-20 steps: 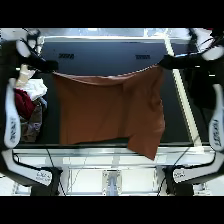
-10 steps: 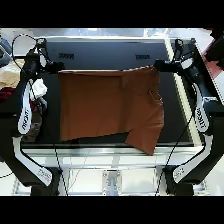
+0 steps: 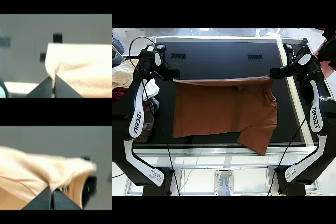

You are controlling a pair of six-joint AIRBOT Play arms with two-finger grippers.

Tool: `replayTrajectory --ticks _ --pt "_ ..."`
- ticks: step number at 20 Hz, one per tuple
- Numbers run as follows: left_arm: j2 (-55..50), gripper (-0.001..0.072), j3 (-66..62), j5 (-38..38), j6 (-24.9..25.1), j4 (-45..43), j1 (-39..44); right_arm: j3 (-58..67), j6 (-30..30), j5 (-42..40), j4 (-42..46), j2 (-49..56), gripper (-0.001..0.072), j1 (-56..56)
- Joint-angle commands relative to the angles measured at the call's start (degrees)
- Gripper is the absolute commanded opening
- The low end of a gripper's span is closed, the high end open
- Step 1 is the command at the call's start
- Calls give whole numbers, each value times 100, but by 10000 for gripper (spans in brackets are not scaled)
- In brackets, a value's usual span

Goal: Fold the shirts.

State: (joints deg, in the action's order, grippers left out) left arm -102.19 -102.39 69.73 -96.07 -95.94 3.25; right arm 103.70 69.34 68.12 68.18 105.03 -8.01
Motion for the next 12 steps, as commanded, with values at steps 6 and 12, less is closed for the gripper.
replayTrajectory --ticks 6,12 --pt "50 11 1300 417 7 52 59 -492 68 997 555 -11 9 -4" --pt "46 11 1499 258 7 55 70 -1266 70 748 557 11 9 -2"
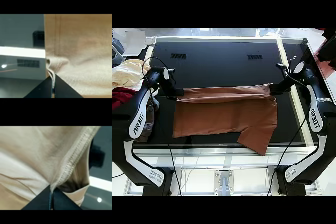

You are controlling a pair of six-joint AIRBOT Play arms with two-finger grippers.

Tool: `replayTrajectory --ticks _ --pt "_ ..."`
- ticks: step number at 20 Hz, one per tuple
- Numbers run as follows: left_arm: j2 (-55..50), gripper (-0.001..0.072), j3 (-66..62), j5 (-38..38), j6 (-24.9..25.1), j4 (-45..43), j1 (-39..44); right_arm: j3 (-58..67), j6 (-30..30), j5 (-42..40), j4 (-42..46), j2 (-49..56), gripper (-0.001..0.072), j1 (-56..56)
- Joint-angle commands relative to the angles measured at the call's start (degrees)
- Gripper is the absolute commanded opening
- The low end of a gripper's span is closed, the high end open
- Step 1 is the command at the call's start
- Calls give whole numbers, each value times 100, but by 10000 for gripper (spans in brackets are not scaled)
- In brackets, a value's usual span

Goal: Fold the shirts.

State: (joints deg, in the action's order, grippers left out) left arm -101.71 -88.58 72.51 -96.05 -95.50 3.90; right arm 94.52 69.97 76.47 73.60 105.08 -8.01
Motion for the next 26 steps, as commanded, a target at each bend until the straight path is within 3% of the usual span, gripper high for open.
replayTrajectory --ticks 1,7,8,9,10,14,17,22,26 --pt "-7 11 133 9 4 11 4 -448 7 -157 11 7 9 -2" --pt "-13 43 170 111 4 9 4 -577 160 -236 -2 4 21 -4" --pt "2 245 170 111 4 11 4 -575 160 -188 -24 -7 116 -4" --pt "42 407 170 107 2 -7 4 -533 157 -39 -13 -33 302 -4" --pt "144 420 168 90 2 -15 4 -457 157 127 42 -85 353 -13" --pt "1180 420 168 -129 4 -81 -59 -33 164 811 616 -811 353 -260" --pt "2157 420 313 -251 2 -203 -192 -514 275 1104 529 -1714 354 -870" --pt "3403 419 1438 -289 -431 -177 -372 -4068 -13 431 -1091 -3034 354 -1738" --pt "3644 418 1934 -271 -433 295 -363 -6063 -205 133 -1810 -3163 353 -1696"
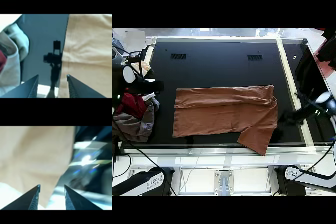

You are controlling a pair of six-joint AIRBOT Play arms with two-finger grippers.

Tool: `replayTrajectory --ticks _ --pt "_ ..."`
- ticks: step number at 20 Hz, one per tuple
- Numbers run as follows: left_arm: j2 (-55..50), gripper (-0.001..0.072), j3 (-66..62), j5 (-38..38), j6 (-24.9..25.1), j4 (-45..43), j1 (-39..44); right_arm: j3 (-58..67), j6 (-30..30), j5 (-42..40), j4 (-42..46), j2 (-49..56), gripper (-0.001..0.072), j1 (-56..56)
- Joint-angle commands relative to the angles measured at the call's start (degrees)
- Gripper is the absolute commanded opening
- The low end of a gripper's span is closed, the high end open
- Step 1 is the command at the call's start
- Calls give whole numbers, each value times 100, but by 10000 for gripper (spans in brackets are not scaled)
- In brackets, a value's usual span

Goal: Fold the shirts.

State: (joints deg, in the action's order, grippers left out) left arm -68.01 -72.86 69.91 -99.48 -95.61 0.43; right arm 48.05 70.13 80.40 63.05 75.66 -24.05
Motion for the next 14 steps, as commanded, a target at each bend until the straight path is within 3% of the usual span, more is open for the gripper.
replayTrajectory --ticks 1,9,14 --pt "273 418 431 -15 -90 446 -13 -1711 -350 -387 -920 -221 353 -90" --pt "450 398 1510 15 -90 525 -17 -2096 -511 -702 -828 -225 351 -94" --pt "452 398 1624 -46 -87 522 -17 -2094 -540 -942 -1202 -227 312 -92"
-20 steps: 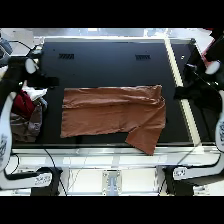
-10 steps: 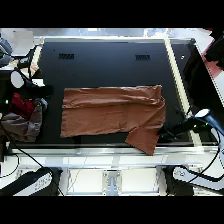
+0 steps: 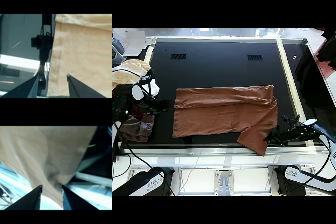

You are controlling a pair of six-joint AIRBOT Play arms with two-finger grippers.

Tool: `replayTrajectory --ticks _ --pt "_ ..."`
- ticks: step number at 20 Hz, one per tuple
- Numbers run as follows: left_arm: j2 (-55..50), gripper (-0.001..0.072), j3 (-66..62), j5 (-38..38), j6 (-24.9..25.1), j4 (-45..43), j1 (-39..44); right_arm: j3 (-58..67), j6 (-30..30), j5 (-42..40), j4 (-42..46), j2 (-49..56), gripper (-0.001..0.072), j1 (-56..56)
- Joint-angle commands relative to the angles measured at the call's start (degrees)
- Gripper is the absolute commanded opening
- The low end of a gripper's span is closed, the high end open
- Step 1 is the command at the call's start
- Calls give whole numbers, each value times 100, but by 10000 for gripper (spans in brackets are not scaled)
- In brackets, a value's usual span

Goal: Fold the shirts.

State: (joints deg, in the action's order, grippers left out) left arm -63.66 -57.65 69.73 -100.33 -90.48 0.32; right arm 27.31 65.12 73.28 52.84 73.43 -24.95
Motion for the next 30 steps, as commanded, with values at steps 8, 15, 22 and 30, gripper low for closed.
replayTrajectory --ticks 8,15,22,30 --pt "17 398 103 -31 -2 4 -7 949 48 1064 627 -315 316 -149" --pt "17 398 103 -31 -2 7 -7 378 146 131 817 -398 316 -144" --pt "20 392 105 -164 -111 9 -7 -11 -181 -468 -92 -205 315 -144" --pt "566 320 879 -131 -750 -157 -48 -9 -330 -686 -463 -160 72 343"
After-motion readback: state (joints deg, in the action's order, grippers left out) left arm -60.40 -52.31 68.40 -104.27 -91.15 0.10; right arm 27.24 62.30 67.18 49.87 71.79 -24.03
